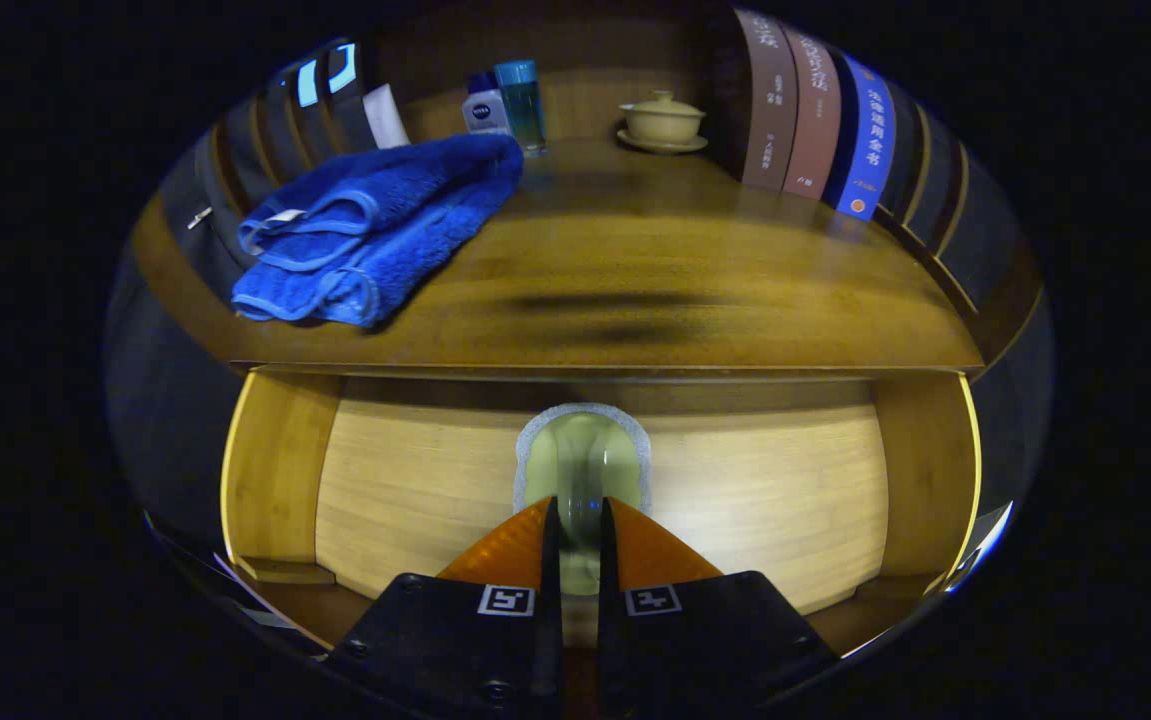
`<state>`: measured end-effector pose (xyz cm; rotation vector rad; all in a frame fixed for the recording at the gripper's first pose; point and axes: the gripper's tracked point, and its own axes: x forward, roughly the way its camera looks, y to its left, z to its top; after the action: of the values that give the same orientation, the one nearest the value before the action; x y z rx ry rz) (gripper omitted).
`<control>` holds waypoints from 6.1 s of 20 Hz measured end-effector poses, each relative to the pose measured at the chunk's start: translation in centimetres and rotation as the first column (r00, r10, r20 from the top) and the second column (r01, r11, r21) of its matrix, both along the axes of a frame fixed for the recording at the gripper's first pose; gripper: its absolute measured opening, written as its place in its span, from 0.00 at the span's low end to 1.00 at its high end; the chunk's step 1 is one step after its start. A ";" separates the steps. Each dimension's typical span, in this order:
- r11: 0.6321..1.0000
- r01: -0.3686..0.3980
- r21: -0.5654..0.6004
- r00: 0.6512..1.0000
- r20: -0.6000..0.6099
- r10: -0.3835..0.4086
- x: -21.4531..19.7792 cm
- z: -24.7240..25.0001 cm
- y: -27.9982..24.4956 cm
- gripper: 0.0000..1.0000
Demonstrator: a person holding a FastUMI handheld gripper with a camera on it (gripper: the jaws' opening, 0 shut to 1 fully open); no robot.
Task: Pull open the drawer, take out the items inside it, and place them on the countertop above the cabinet.
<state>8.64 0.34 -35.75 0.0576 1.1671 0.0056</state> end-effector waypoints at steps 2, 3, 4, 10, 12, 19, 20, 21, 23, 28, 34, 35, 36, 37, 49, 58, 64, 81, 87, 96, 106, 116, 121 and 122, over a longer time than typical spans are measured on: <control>1.000 0.003 -0.003 0.997 0.071 -0.003 -0.6 2.7 -0.5 0.18; 1.000 0.004 -0.009 0.993 0.116 -0.003 -0.6 4.4 -0.8 0.18; 1.000 0.008 -0.009 0.987 0.163 -0.006 -0.6 6.0 -0.9 0.18; 0.999 0.019 0.029 0.945 0.327 -0.028 3.7 13.1 -1.1 0.18; 1.000 0.010 0.023 0.935 0.354 -0.018 6.3 14.1 -1.2 0.18; 0.997 0.056 0.044 0.950 0.305 -0.067 14.0 11.8 -1.8 0.18; 0.997 0.059 0.045 0.955 0.289 -0.070 14.6 11.1 -1.9 0.18; 0.997 0.063 0.041 0.960 0.270 -0.072 15.2 10.3 -2.1 0.18; 0.997 0.070 0.028 0.966 0.247 -0.075 16.3 9.0 -2.5 0.18; 0.999 0.047 -0.023 0.971 0.235 -0.041 17.9 8.0 -2.6 0.18; 0.999 0.049 -0.015 0.968 0.246 -0.044 18.5 8.2 -2.3 0.70; 0.999 0.052 -0.014 0.967 0.252 -0.047 18.4 8.4 -2.3 0.71; 0.998 0.056 -0.013 0.964 0.260 -0.050 18.3 8.7 -2.3 0.71; 0.998 0.060 -0.012 0.961 0.272 -0.054 18.2 9.2 -2.3 0.73; 0.997 0.073 0.021 0.883 0.464 -0.074 9.7 15.2 -0.5 1.00; 0.997 0.067 0.042 0.670 0.739 -0.076 -2.8 22.1 0.2 0.99; 0.998 0.041 0.049 0.624 0.778 -0.064 -10.6 19.0 1.2 0.99; 0.995 0.095 -0.009 0.795 0.603 -0.071 -13.6 3.3 -0.3 1.00; 0.995 0.104 -0.008 0.792 0.605 -0.078 -11.3 3.3 -0.2 0.99; 0.994 0.108 -0.022 0.793 0.605 -0.073 -4.1 2.1 -0.5 0.99; 0.995 0.097 -0.022 0.797 0.600 -0.064 1.4 0.3 -1.0 0.99; 0.994 0.108 -0.018 0.813 0.577 -0.078 4.1 -0.9 -1.2 0.99; 0.993 0.115 0.000 0.817 0.568 -0.094 4.3 -1.2 -1.0 1.00; 0.993 0.114 0.004 0.822 0.561 -0.097 4.3 -1.5 -1.0 1.00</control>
<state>12.92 -0.67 -37.24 0.0876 0.5682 -0.0891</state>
